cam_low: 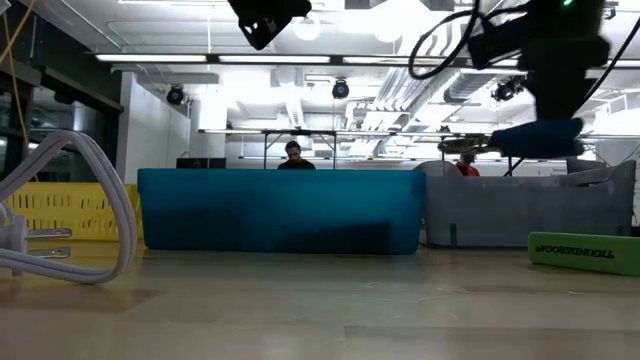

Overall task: Pick & Place School Supplies
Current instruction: Put the blue hole puncher into the black bin

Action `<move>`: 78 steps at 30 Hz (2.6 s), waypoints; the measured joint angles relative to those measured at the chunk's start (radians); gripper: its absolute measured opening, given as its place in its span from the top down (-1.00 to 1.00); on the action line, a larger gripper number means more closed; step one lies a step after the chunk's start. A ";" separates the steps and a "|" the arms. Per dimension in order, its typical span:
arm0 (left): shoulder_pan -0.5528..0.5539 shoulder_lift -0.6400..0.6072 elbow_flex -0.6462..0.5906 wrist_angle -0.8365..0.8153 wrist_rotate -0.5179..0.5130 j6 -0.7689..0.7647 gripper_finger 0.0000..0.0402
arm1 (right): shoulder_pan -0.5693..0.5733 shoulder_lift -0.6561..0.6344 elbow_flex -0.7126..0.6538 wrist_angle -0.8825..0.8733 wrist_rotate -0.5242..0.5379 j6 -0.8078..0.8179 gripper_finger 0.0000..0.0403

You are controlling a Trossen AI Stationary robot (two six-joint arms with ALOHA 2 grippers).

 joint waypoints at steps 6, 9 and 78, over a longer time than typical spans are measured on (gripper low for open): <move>0.000 0.000 0.000 0.000 0.000 0.000 0.45 | -0.098 0.000 -0.016 0.030 0.000 -0.131 0.85; 0.000 0.000 0.000 -0.001 0.000 0.000 0.45 | -0.118 0.001 -0.065 0.067 -0.006 -0.157 0.85; 0.633 0.052 0.000 -0.055 0.089 0.598 0.45 | -0.152 -0.259 0.046 0.391 -0.294 -0.325 0.57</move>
